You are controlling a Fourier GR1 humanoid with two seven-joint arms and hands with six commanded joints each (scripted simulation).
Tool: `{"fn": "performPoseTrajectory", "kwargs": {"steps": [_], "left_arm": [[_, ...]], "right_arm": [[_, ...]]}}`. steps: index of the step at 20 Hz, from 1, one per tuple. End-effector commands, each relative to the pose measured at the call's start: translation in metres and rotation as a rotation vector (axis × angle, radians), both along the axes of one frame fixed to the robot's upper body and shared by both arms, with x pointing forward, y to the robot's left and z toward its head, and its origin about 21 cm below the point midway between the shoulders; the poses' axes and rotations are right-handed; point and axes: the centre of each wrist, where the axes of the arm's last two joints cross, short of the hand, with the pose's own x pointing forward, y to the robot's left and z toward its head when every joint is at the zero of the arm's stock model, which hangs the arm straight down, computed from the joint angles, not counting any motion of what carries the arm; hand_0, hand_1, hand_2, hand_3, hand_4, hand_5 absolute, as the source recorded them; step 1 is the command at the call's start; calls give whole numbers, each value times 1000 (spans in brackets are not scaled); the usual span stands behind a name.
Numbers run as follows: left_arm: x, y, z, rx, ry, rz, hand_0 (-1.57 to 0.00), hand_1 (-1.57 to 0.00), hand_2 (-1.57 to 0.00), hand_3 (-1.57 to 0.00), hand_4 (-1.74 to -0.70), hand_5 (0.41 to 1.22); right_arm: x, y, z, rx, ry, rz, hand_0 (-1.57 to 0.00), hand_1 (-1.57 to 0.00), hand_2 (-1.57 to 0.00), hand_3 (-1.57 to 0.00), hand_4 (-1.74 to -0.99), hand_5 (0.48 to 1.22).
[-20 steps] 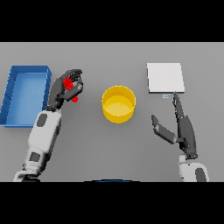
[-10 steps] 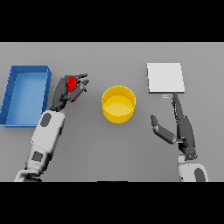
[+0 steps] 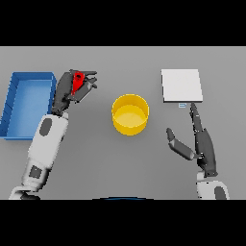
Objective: Pick up the red beaker and tilt it to pour out 1 green nut into yellow bowl. Pick up the yellow bowl and place it on the metallic measuring scale.
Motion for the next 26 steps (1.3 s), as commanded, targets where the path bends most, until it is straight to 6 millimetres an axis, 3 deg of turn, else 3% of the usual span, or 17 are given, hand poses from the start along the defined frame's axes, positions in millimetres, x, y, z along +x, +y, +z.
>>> {"fn": "performPoseTrajectory", "kwargs": {"steps": [1, 3, 9, 13, 15, 20, 22, 23, 26], "left_arm": [[2, -2, 8, 74, 19, -24, -1561, -1561, -1561, -1558, -1728, 1121], [2, -10, 20, 188, 23, -65, -1564, -1565, -1565, -1562, -1733, 1125], [-5, -23, 28, 378, 44, -99, -1566, -1566, -1566, -1564, -1734, 1114], [-2, -39, 44, 678, 9, -103, -1569, -1569, -1569, -1568, -1738, 1133], [-2, -46, 42, 837, -27, -130, -1570, -1570, -1570, -1569, -1739, 1127], [5, -64, 52, 1126, -116, -192, -1571, -1571, -1571, -1570, -1740, 1190], [8, -67, 58, 1224, -153, -232, -1571, -1571, -1571, -1571, -1649, 1201], [7, -69, 58, 1272, -172, -256, -1571, -1571, -1571, -1571, -1666, 1205], [10, -83, 71, 1444, -192, -331, -1571, -1571, -1571, -1327, -1695, 1213]], "right_arm": [[-2, 0, -1, -2, 6, 3, 1, 1, 1, 1, -1257, 663], [0, -1, 3, -21, 10, -2, 1, 1, 1, 1, -1256, 671], [1, 3, 1, -22, 32, -2, 1, 1, 1, 1, -1254, 680], [3, 5, 3, -5, 32, 8, 1, 1, 1, 1, -1254, 687], [-1, 4, 1, -4, 37, 9, 1, 1, 1, 1, -1256, 690], [3, 5, 5, -7, 33, 6, 1, 1, 1, 1, -1274, 704], [0, 2, 3, 0, 31, 6, 1, 1, 1, 1, -1284, 705], [0, 4, 1, 10, 37, 11, 1, 1, 1, 1, -1283, 702], [0, 6, 2, 44, 22, 4, 1, 1, 1, 1, -1288, 685]]}}
